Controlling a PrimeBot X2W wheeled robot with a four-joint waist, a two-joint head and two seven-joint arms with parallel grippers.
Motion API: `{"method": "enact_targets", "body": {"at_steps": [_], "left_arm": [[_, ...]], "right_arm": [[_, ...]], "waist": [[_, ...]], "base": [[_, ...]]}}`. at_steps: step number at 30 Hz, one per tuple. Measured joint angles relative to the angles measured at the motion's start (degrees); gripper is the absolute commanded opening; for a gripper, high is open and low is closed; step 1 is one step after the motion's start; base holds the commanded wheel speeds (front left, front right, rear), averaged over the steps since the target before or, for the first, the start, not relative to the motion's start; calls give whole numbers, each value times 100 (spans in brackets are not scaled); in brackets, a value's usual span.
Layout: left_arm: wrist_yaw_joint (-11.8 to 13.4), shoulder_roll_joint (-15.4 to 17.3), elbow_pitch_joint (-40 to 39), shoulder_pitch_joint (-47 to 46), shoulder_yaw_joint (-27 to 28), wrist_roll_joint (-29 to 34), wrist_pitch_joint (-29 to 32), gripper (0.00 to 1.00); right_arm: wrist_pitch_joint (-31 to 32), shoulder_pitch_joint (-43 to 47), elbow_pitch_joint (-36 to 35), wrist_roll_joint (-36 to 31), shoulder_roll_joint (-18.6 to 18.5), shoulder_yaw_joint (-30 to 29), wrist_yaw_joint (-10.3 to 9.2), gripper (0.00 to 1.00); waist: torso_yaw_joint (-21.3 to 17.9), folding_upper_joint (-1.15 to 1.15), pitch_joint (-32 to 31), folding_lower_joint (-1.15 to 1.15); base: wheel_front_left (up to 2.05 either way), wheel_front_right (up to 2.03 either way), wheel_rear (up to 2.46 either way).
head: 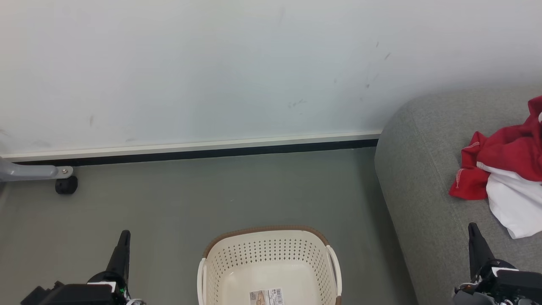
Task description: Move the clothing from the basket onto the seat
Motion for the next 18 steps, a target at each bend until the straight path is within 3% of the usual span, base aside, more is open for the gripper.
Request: {"method": "enact_targets", "body": {"at_steps": [18], "left_arm": [[0,0,2,-2,0,-1,0,0]], "right_arm": [[0,1,-1,1,1,0,0,0]], "waist": [[0,0,0,0]], "base": [[0,0,0]]}}
